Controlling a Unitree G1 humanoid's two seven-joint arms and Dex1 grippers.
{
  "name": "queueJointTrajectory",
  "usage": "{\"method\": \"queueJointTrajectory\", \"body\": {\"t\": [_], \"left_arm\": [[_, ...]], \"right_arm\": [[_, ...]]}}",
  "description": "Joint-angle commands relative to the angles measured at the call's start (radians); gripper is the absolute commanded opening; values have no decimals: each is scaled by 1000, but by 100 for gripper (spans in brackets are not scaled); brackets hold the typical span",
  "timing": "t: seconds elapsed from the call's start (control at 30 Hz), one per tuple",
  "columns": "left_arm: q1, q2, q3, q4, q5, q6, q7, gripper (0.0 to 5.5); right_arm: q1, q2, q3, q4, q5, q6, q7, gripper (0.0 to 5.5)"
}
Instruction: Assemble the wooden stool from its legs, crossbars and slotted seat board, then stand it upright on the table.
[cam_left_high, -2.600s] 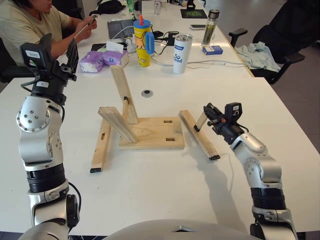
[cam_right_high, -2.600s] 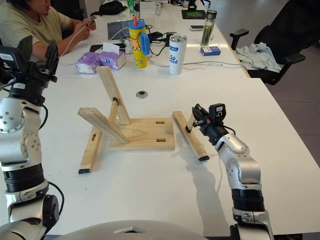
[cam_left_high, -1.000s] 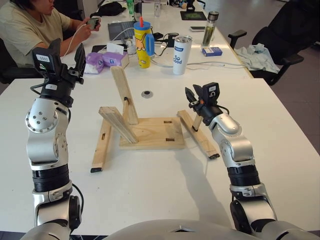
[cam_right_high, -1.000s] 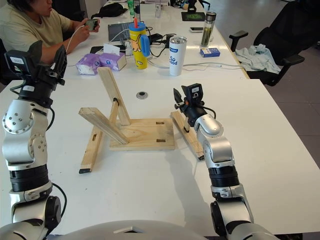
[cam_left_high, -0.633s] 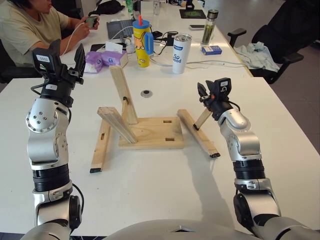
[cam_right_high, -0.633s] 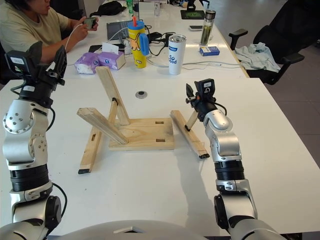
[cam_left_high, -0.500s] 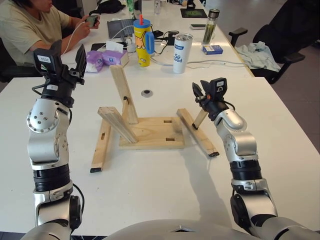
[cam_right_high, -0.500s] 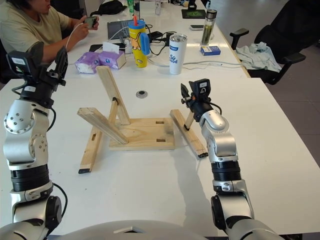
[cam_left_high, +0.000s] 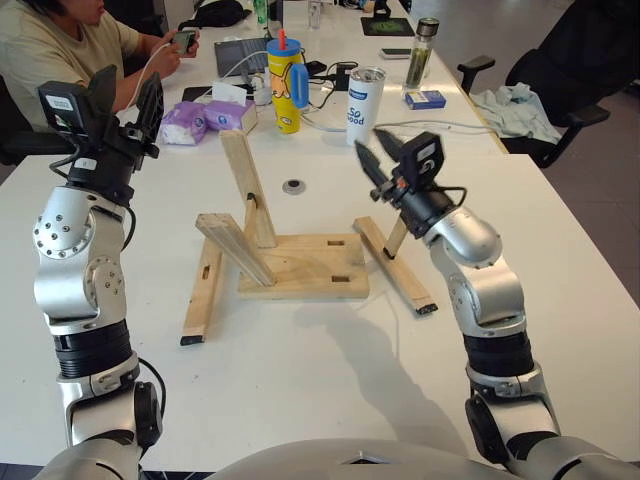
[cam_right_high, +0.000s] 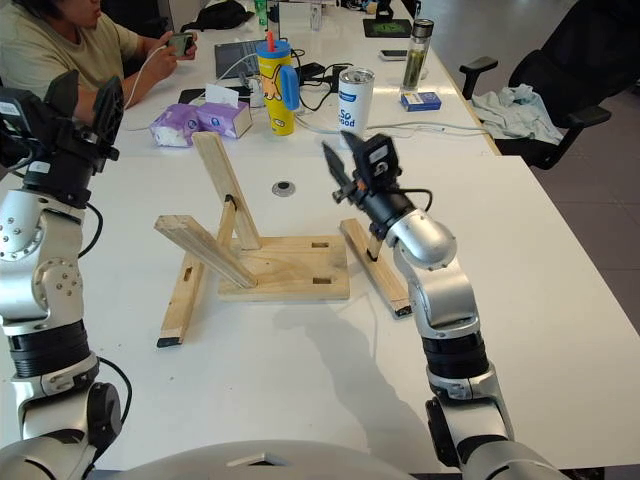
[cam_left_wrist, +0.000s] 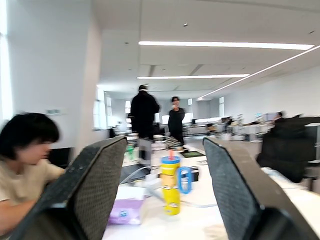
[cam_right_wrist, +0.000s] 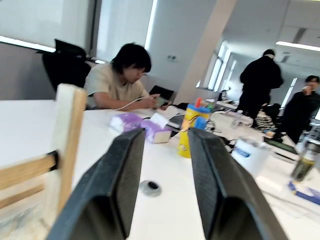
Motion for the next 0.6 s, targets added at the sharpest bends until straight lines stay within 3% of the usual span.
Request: {"method": "queueJointTrajectory", "body": {"t": [0.03, 0.17, 0.27, 0.43, 0.6], "left_arm": [[36, 166, 70, -18, -241, 234, -200, 283], [205, 419, 99, -68, -412, 481, -495, 283], [379, 534, 114, -117, -405, 526, -660, 283], [553, 554, 69, -200, -378, 511, -748, 283], [639, 544, -103, -274, -277, 465, -699, 283]], "right_arm": [[66, -77, 109, 60, -100, 114, 34, 158], [104, -138, 165, 74, -175, 154, 61, 158], [123, -195, 208, 71, -227, 172, 105, 158], [120, -282, 282, 71, -292, 189, 209, 158], [101, -330, 346, 95, -333, 189, 311, 158]]}}
